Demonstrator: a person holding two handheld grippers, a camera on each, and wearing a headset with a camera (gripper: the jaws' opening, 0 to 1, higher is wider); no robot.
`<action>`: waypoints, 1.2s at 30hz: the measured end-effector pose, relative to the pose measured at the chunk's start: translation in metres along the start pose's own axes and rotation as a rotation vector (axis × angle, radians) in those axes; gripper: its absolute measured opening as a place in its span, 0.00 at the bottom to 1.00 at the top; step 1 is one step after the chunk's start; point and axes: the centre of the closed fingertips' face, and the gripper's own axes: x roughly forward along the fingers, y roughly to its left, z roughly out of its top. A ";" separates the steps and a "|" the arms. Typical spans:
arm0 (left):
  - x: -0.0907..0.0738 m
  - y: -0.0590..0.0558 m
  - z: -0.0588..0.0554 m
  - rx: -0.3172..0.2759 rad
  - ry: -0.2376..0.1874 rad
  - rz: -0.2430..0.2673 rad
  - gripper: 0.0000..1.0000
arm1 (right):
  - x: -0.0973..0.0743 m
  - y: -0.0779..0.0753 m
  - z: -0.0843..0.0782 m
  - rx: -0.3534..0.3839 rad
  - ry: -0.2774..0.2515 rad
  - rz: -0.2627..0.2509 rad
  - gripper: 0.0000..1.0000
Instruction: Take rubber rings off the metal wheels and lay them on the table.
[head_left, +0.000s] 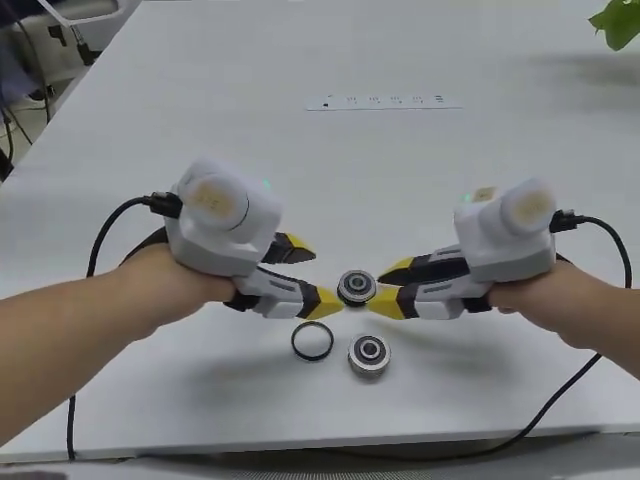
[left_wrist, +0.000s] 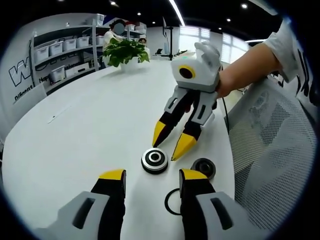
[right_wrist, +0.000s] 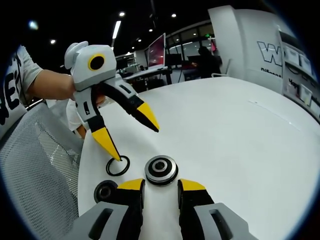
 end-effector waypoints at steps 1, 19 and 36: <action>0.001 0.000 0.000 0.000 0.001 -0.002 0.39 | 0.000 0.000 0.000 -0.004 0.001 0.001 0.24; 0.016 -0.003 0.002 0.027 0.012 -0.029 0.27 | 0.003 -0.003 -0.003 -0.016 -0.002 -0.004 0.24; 0.028 -0.004 0.001 0.041 0.035 -0.044 0.18 | 0.005 -0.003 -0.003 -0.025 -0.004 -0.001 0.24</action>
